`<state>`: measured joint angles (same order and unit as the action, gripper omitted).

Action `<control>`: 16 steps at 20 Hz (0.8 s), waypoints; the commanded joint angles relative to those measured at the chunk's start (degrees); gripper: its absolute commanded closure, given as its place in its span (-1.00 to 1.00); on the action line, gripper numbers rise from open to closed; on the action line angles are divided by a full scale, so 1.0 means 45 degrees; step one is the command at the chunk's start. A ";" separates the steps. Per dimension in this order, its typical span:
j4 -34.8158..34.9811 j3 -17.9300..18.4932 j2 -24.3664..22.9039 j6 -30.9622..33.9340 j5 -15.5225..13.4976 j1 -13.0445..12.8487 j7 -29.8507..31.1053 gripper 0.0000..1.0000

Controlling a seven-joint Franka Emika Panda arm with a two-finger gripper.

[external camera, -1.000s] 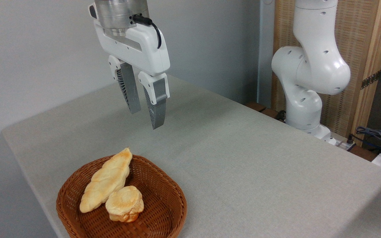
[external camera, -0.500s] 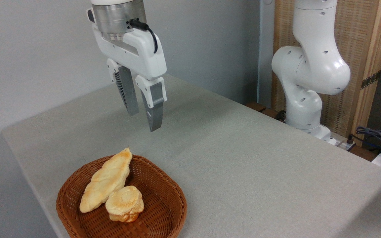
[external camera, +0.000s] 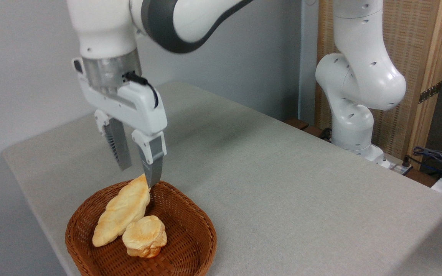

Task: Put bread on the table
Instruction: 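Lower the gripper around the elongated bread roll and close on it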

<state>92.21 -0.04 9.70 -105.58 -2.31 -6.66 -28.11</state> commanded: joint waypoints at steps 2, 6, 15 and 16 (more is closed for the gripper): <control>0.0231 -0.0011 0.0461 -0.0640 -0.1182 -0.0004 0.2123 -1.00; 0.0777 -0.0011 0.0579 -0.1671 -0.2434 0.0035 0.2729 -1.00; 0.1462 -0.0011 0.0774 -0.2806 -0.2338 0.0035 0.2672 -1.00; 0.1598 -0.0030 0.0813 -0.3060 -0.2358 0.0035 0.2692 -1.00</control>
<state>97.67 -0.27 13.47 -115.95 -12.29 -6.45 -15.68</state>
